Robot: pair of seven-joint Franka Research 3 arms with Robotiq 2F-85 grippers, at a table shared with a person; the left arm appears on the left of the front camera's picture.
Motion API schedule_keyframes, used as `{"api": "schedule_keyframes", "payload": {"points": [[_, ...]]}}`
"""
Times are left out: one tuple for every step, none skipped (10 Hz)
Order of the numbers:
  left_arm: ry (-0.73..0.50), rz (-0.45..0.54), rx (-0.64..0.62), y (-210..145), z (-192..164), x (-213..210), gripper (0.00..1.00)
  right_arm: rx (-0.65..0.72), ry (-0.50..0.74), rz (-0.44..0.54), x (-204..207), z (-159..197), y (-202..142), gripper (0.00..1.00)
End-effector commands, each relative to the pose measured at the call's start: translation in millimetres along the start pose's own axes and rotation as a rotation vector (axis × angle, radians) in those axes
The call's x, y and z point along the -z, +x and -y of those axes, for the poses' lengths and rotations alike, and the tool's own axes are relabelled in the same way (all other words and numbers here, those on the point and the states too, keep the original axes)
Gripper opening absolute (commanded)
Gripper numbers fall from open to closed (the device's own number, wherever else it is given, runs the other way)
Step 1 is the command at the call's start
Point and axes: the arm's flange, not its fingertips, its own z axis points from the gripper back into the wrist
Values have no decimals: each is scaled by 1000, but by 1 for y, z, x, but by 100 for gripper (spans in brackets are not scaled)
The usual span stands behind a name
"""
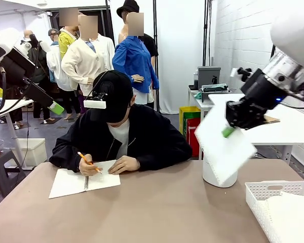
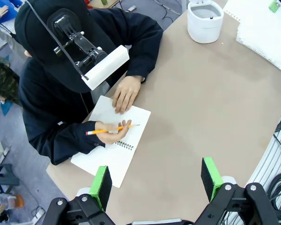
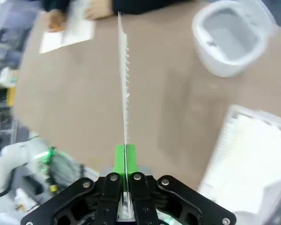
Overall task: Sort the paper based on its condition.
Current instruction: If a person hands you a paper, place it in the Organizing basket , and if it's crumpled, put it in the Trash can.
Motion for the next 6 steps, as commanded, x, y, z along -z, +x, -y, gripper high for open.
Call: {"api": "schedule_keyframes", "payload": {"points": [[9,-5,-12,0,2,0,100,72,-228,-52,-2,11,-13,0],[9,-5,-12,0,2,0,100,121,-267,-86,-5,22,-14,0],[9,-5,-12,0,2,0,100,168,-298,-124,-5,36,-18,0],[9,-5,-12,0,2,0,100,212,-314,-150,-5,51,-22,0],[9,-5,-12,0,2,0,100,266,-304,-184,3,69,-27,0],[9,-5,-12,0,2,0,100,307,-301,-198,9,87,-31,0]]}}
